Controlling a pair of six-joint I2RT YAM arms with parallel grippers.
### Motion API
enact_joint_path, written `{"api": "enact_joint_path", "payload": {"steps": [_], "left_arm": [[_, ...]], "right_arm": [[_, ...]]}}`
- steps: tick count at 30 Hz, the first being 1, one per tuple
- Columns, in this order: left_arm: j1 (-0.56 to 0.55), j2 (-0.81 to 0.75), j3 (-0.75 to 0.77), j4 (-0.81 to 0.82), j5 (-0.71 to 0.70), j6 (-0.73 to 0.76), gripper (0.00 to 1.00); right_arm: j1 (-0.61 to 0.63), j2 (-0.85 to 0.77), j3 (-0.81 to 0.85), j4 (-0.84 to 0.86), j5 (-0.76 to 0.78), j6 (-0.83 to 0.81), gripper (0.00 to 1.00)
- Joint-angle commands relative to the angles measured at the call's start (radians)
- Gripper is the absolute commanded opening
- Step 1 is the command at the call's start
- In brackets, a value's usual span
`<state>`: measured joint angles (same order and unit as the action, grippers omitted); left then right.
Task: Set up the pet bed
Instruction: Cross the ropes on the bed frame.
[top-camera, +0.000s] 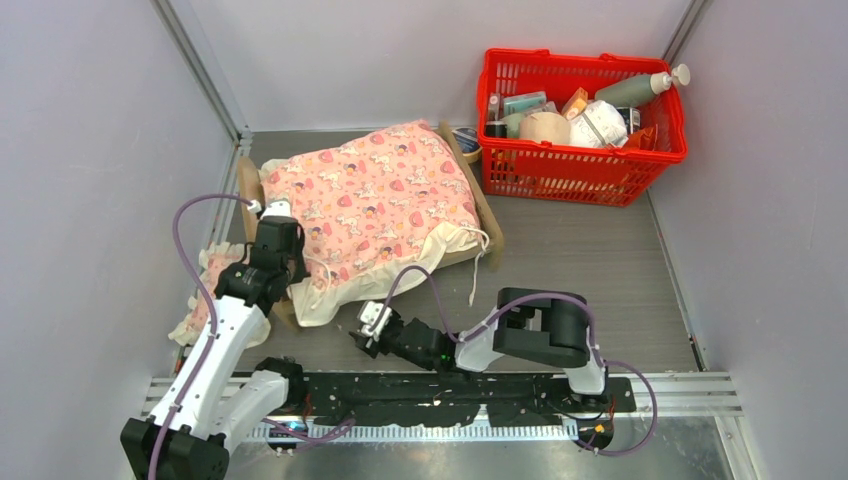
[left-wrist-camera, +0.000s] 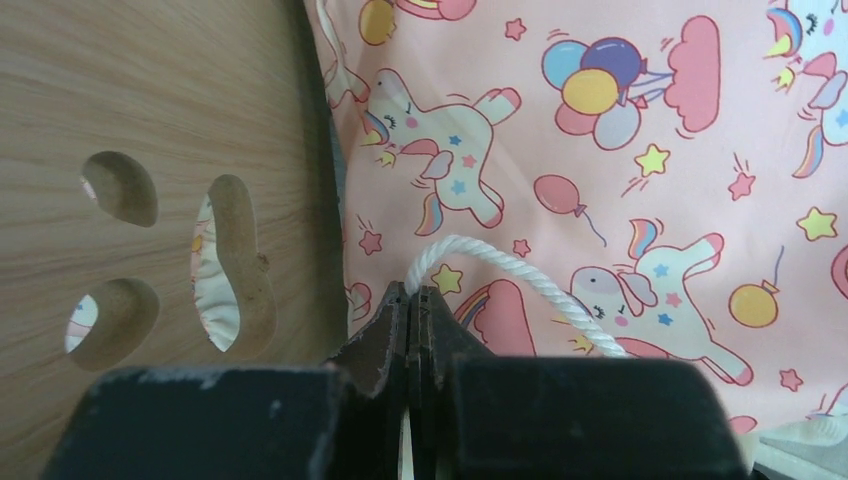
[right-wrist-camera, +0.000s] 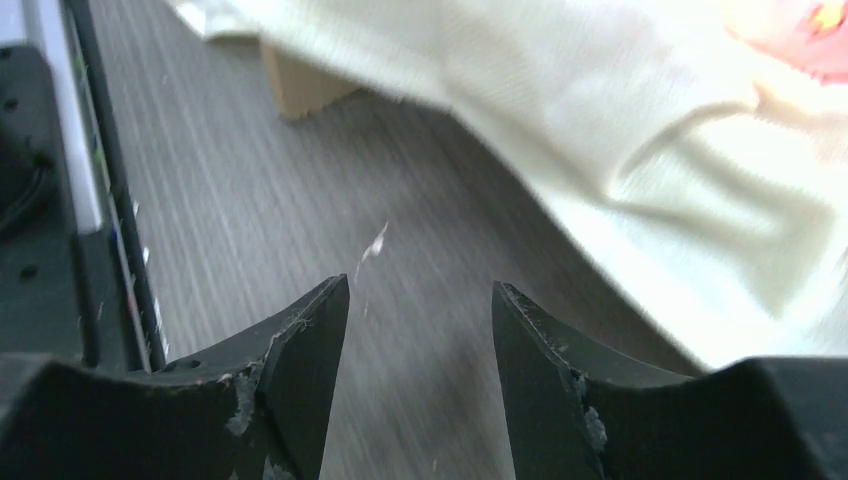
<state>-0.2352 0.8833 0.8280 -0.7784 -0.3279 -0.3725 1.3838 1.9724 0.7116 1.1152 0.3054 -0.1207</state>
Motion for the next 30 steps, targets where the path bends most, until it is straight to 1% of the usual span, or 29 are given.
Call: {"api": "enact_joint_path", "payload": {"steps": [1, 4, 6, 8, 11, 15, 17, 23, 26, 30], "left_arm": [[0.004, -0.02, 0.029, 0.013, -0.061, -0.028, 0.16], [0.004, -0.041, 0.084, -0.028, -0.048, -0.028, 0.39], [0.004, -0.058, 0.141, -0.069, -0.044, -0.022, 0.48], [0.004, -0.085, 0.191, -0.095, -0.043, -0.009, 0.54], [0.004, -0.134, 0.259, -0.139, -0.079, -0.001, 0.55], [0.004, -0.187, 0.282, -0.19, -0.217, 0.025, 0.55], [0.004, -0.209, 0.248, -0.191, -0.261, 0.029, 0.57], [0.004, -0.2, 0.127, -0.208, -0.275, -0.053, 0.58], [0.003, -0.198, 0.046, -0.145, -0.286, -0.057, 0.57], [0.004, -0.156, -0.01, -0.072, -0.306, -0.06, 0.54]], "right_arm": [[-0.026, 0.04, 0.11, 0.13, 0.061, -0.013, 0.6], [-0.065, 0.056, 0.122, 0.127, 0.022, 0.036, 0.6], [-0.083, 0.051, 0.123, 0.126, 0.007, 0.048, 0.6], [-0.096, 0.045, 0.128, 0.111, -0.007, 0.046, 0.6], [-0.115, 0.039, 0.148, 0.066, -0.031, 0.049, 0.6], [-0.143, 0.034, 0.159, 0.048, -0.052, 0.053, 0.6], [-0.157, 0.031, 0.161, 0.045, -0.062, 0.061, 0.6], [-0.196, 0.025, 0.186, 0.011, -0.102, 0.077, 0.6], [-0.214, 0.025, 0.217, -0.016, -0.125, 0.078, 0.6], [-0.229, 0.028, 0.233, -0.034, -0.145, 0.075, 0.6]]}}
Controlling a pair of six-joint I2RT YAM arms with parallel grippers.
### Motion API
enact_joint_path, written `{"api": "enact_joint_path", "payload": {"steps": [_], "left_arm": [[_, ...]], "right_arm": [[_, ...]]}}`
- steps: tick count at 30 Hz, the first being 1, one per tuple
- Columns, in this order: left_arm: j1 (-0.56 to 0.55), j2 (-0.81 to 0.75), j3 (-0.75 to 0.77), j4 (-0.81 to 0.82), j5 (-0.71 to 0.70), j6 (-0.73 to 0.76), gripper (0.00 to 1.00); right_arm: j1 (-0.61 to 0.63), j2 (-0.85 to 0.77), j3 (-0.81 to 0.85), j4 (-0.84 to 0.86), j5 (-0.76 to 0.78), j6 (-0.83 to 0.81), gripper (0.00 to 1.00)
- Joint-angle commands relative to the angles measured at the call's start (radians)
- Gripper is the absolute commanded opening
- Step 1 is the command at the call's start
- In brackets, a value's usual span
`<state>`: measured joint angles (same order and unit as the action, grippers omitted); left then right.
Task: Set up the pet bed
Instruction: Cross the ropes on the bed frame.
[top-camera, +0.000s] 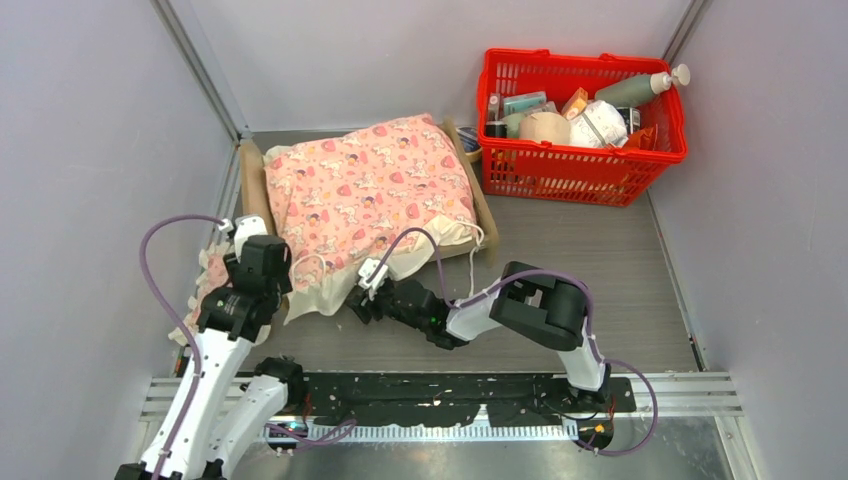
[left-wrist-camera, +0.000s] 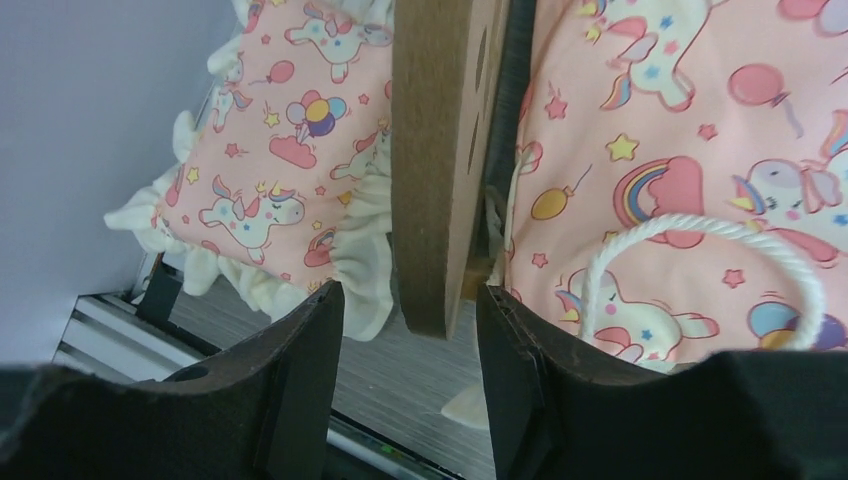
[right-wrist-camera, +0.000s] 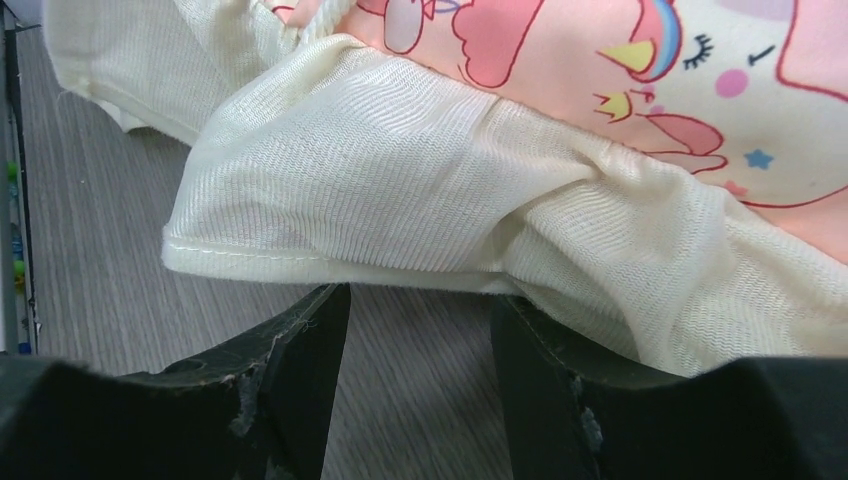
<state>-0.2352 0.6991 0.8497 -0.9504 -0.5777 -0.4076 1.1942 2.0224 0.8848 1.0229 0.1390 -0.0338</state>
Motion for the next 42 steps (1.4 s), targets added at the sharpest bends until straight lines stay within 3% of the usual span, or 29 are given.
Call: {"api": "enact_joint_path", "payload": {"steps": [1, 4, 7, 16, 30, 42], "left_arm": [[0.004, 0.042, -0.037, 0.114, -0.064, -0.023, 0.53], [0.004, 0.07, -0.068, 0.199, -0.067, 0.008, 0.44], [0.004, 0.099, -0.065, 0.205, -0.063, 0.018, 0.01], [0.004, 0.047, 0.07, 0.141, -0.027, -0.041, 0.0], [0.004, 0.101, 0.224, 0.041, -0.028, -0.014, 0.0], [0.003, 0.112, 0.257, 0.038, -0.013, -0.028, 0.0]], "right_arm": [[-0.041, -0.022, 0.061, 0.055, 0.019, -0.013, 0.6], [-0.045, -0.02, 0.064, 0.053, 0.011, -0.015, 0.6], [-0.045, -0.014, 0.075, 0.045, -0.002, 0.008, 0.6], [0.033, 0.052, 0.11, 0.067, 0.015, 0.139, 0.57], [0.118, 0.302, 0.301, 0.157, 0.083, -0.057, 0.62], [0.102, 0.473, 0.46, 0.285, 0.091, -0.07, 0.74]]}}
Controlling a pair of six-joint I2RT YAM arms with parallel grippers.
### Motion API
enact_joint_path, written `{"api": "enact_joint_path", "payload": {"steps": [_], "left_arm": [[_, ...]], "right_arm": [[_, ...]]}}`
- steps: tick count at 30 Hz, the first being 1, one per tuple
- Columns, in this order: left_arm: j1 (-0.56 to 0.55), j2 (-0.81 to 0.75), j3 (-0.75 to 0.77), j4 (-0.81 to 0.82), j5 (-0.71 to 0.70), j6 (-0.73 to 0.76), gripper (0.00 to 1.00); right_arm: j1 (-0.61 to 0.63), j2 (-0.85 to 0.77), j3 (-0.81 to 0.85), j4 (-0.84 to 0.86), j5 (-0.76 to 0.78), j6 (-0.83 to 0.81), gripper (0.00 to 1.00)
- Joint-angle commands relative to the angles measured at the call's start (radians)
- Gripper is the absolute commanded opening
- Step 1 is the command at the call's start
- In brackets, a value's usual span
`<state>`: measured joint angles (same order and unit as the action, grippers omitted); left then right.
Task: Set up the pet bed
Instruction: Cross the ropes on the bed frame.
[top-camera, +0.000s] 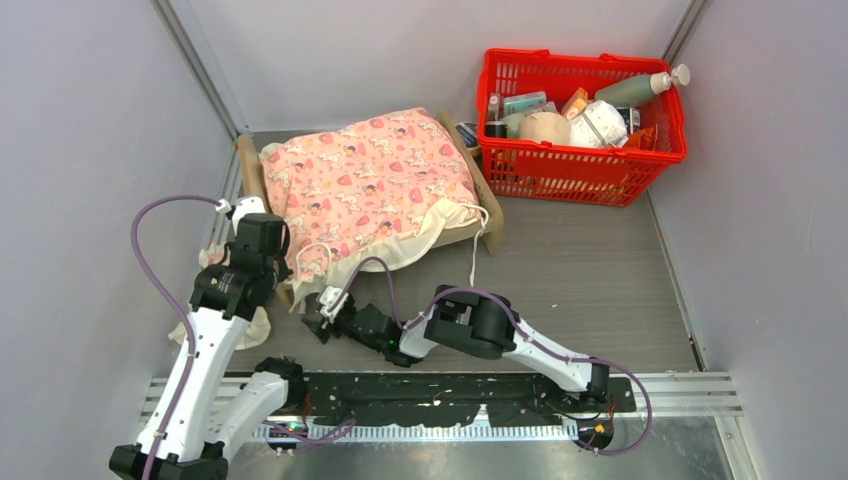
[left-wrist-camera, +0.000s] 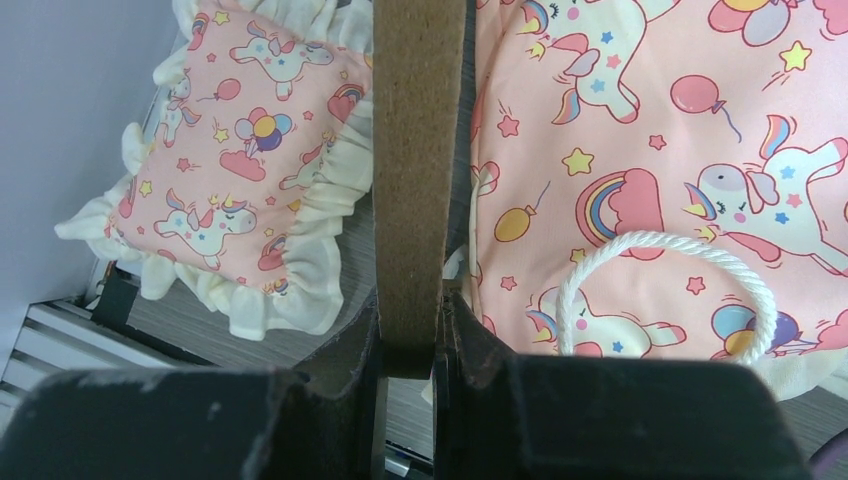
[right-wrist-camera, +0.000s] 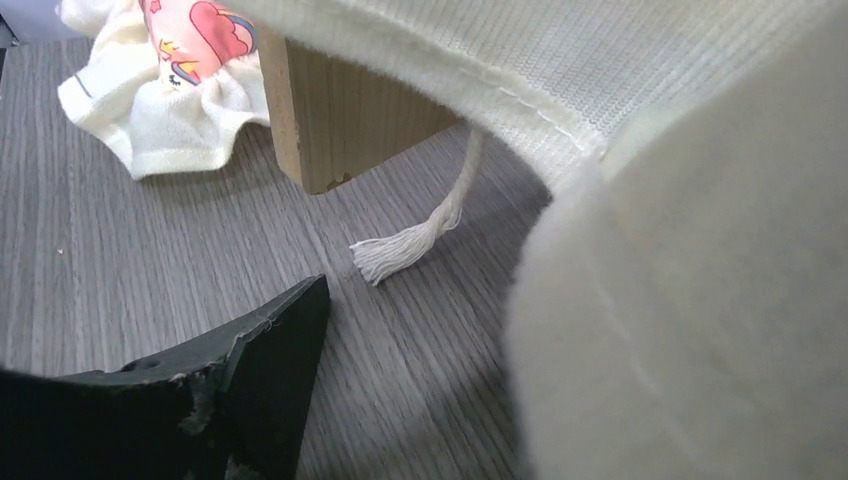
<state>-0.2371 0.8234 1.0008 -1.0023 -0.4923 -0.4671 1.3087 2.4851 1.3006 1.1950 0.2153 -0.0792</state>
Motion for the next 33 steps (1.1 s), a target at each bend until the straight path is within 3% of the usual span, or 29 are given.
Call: {"api": "enact_joint_path", "payload": {"steps": [1, 15, 19, 21, 22, 24, 33], "left_arm": [[0.005, -0.013, 0.106, 0.089, -0.09, 0.023, 0.0], [0.005, -0.028, 0.122, 0.089, 0.007, -0.074, 0.0], [0.005, -0.029, 0.116, 0.089, -0.002, -0.08, 0.0], [0.005, -0.03, 0.109, 0.101, -0.004, -0.086, 0.0], [0.005, -0.03, 0.105, 0.106, -0.006, -0.085, 0.0], [0.005, -0.028, 0.095, 0.122, -0.015, -0.08, 0.0], [0.005, -0.091, -0.073, 0.256, -0.001, -0.065, 0.0]], "right_arm": [[-0.017, 0.015, 0.046, 0.113, 0.001, -0.024, 0.74], [-0.119, 0.087, 0.121, 0.195, -0.218, 0.032, 0.74], [-0.13, 0.1, 0.144, 0.213, -0.273, 0.037, 0.6], [-0.133, 0.096, 0.159, 0.197, -0.288, 0.039, 0.38], [-0.132, 0.091, 0.161, 0.183, -0.287, 0.038, 0.17], [-0.125, 0.067, 0.144, 0.137, -0.26, 0.025, 0.07], [-0.058, -0.289, -0.334, 0.182, -0.15, 0.092, 0.05]]}}
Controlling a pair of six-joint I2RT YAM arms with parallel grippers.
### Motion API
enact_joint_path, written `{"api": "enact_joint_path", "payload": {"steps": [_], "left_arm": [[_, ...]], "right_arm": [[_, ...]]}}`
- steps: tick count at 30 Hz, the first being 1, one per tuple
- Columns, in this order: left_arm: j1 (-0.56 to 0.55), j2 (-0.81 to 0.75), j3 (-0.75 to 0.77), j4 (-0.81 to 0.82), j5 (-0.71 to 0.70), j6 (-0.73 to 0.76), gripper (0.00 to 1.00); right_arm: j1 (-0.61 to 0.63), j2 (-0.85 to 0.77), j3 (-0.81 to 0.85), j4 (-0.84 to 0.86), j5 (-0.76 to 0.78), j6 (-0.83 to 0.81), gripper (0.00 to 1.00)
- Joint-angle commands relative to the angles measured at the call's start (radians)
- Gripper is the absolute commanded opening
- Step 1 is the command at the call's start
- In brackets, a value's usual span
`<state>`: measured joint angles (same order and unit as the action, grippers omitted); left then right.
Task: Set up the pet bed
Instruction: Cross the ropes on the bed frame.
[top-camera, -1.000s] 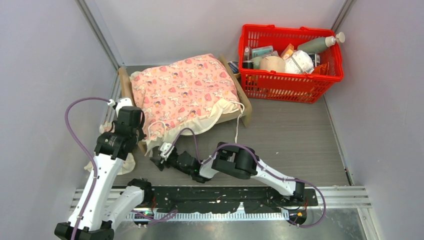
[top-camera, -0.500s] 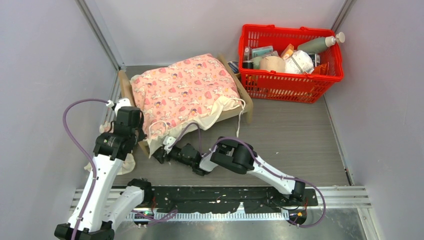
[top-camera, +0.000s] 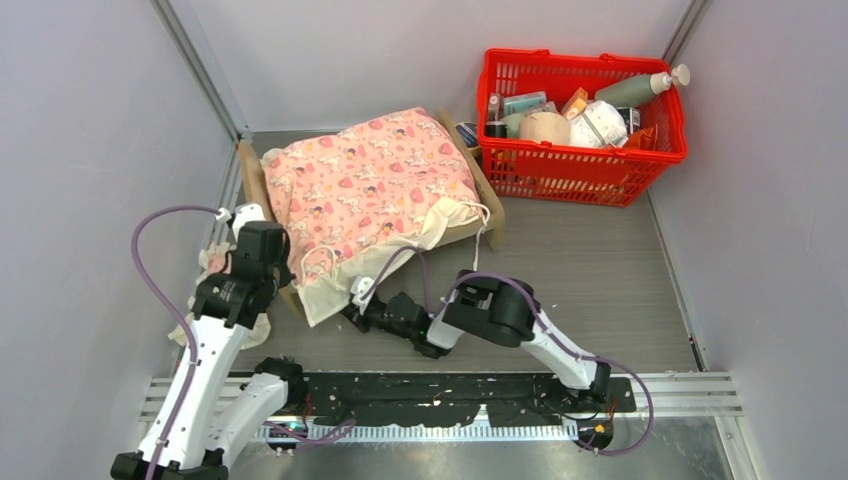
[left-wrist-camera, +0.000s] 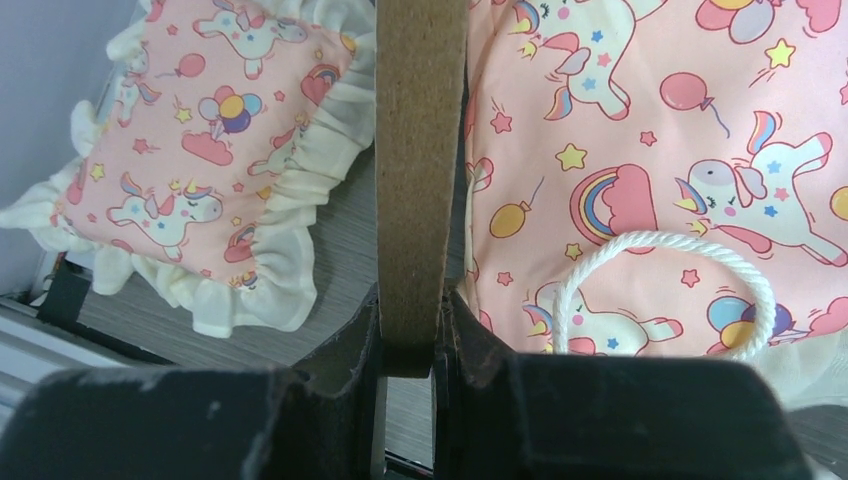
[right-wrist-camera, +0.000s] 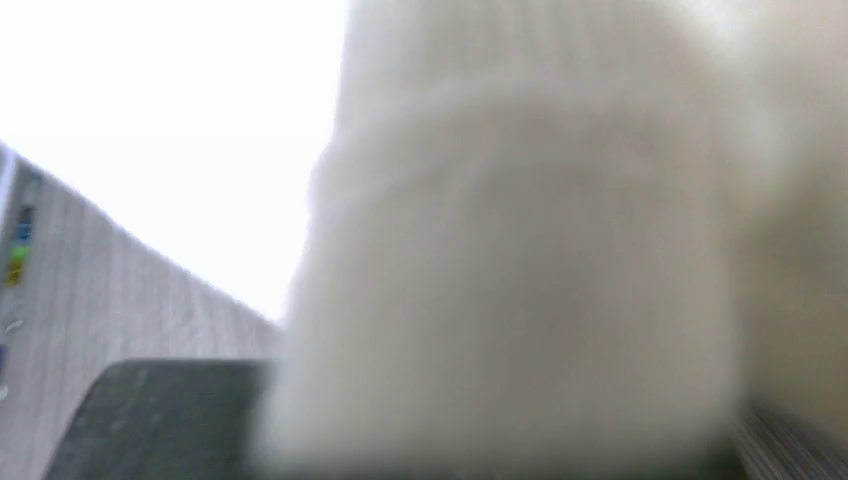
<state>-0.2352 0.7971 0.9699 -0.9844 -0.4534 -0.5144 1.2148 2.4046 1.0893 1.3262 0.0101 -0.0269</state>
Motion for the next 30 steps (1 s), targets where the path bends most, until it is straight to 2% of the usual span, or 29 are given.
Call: {"api": "enact_joint_path", "payload": {"steps": [1, 8, 12, 14, 18, 24, 30], "left_arm": [[0.004, -0.073, -0.064, 0.254, -0.026, -0.022, 0.0], [0.004, -0.129, -0.14, 0.329, 0.111, -0.042, 0.0], [0.004, -0.157, -0.166, 0.333, 0.217, -0.052, 0.22], [0.003, -0.163, -0.134, 0.262, 0.195, -0.029, 0.41], [0.004, -0.177, -0.053, 0.145, 0.145, 0.105, 0.57], [0.002, -0.21, 0.053, 0.037, 0.242, 0.054, 0.59], [0.002, -0.335, 0.023, -0.12, 0.256, -0.051, 0.6]], "right_arm": [[0.051, -0.23, -0.168, 0.052, 0.056, 0.038, 0.05], [0.115, -0.376, -0.239, -0.032, 0.013, 0.106, 0.05], [0.144, -0.434, -0.24, -0.136, 0.006, 0.234, 0.05], [0.157, -0.46, -0.258, -0.157, 0.005, 0.294, 0.05], [0.178, -0.492, -0.305, -0.141, 0.035, 0.351, 0.05], [0.184, -0.535, -0.304, -0.172, 0.025, 0.391, 0.05], [0.187, -0.581, -0.277, -0.236, -0.053, 0.491, 0.05]]}}
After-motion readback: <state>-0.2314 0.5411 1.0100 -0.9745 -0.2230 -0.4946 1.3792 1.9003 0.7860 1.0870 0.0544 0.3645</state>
